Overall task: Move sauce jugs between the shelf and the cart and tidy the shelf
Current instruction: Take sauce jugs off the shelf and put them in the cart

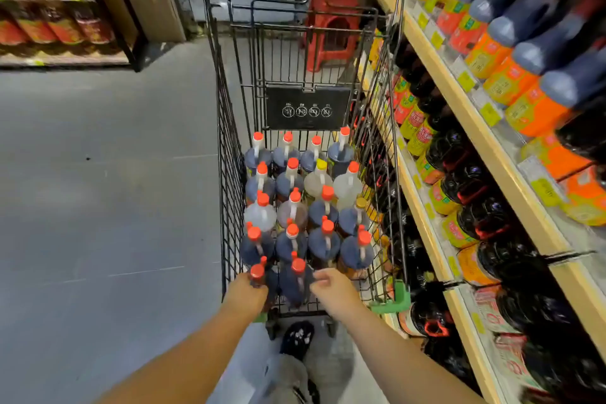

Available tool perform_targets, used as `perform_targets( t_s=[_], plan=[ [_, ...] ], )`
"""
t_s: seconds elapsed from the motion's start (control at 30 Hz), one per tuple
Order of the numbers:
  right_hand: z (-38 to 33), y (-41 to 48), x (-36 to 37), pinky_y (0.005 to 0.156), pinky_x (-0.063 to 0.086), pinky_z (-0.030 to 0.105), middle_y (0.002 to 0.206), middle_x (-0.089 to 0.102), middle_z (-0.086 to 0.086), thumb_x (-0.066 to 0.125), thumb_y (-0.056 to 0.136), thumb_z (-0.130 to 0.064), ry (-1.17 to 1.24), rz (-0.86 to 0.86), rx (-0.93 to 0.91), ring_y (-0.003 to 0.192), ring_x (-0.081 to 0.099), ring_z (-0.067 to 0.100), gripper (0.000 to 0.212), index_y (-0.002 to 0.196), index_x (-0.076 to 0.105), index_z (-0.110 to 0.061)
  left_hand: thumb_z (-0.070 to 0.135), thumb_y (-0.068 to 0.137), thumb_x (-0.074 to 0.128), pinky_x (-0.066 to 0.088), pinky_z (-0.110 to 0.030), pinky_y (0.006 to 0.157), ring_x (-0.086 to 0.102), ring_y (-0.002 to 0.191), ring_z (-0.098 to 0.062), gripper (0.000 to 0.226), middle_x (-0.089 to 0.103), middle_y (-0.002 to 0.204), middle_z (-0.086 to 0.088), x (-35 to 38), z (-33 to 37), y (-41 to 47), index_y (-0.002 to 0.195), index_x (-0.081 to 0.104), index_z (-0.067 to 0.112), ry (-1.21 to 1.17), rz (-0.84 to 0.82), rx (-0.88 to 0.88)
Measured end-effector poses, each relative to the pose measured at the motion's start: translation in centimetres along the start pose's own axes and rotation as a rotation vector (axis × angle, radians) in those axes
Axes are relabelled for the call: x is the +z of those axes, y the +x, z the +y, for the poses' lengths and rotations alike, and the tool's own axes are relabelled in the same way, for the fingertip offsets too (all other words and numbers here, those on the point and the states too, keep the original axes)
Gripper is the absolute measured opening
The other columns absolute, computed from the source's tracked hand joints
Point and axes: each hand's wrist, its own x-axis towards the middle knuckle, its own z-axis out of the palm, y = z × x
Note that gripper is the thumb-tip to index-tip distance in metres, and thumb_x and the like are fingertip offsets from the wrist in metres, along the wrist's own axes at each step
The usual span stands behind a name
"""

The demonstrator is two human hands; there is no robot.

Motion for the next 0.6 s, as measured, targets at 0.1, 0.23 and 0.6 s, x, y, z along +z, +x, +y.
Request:
perform_targets(
  t_s=[0.1, 0.23, 0.6],
  plan=[
    [0.0, 2.0, 0.3, 0.089, 0.045, 0.030, 0.113, 0.064, 0.009, 0.053, 0.088, -0.027, -0.237, -0.080, 0.038, 0.106, 0.057, 0.028, 0.034, 0.116, 0.059, -0.007, 0.021, 0.083, 0.054, 0.045, -0.031, 0.079, 0.060, 0.100, -0.033, 0.028, 0.063, 0.108, -0.019, 0.7, 0.2, 1.8, 0.108, 0.057, 0.008, 0.158, -0.114, -0.058],
    [0.7, 4.6, 1.8, 0.077, 0.044, 0.033, 0.084, 0.061, 0.012, 0.052, 0.090, -0.029, -0.300, -0.210, 0.076, 0.088, 0.055, 0.029, 0.024, 0.077, 0.060, -0.011, 0.021, 0.083, 0.054, 0.041, -0.029, 0.076, 0.051, 0.088, -0.027, 0.032, 0.059, 0.109, -0.016, 0.9, 1.1, 3.1, 0.113, 0.052, 0.010, 0.190, -0.249, -0.145],
    [2.7, 7.9, 3.5, 0.062, 0.038, 0.026, 0.089, 0.048, 0.008, 0.069, 0.076, -0.020, -0.132, -0.213, 0.105, 0.076, 0.043, 0.018, 0.023, 0.065, 0.049, -0.015, 0.004, 0.083, 0.051, 0.042, -0.030, 0.072, 0.049, 0.085, -0.024, 0.010, 0.048, 0.075, -0.008, 0.4, 2.3, 4.4, 0.076, 0.050, 0.010, 0.151, -0.347, -0.190]
  ],
)
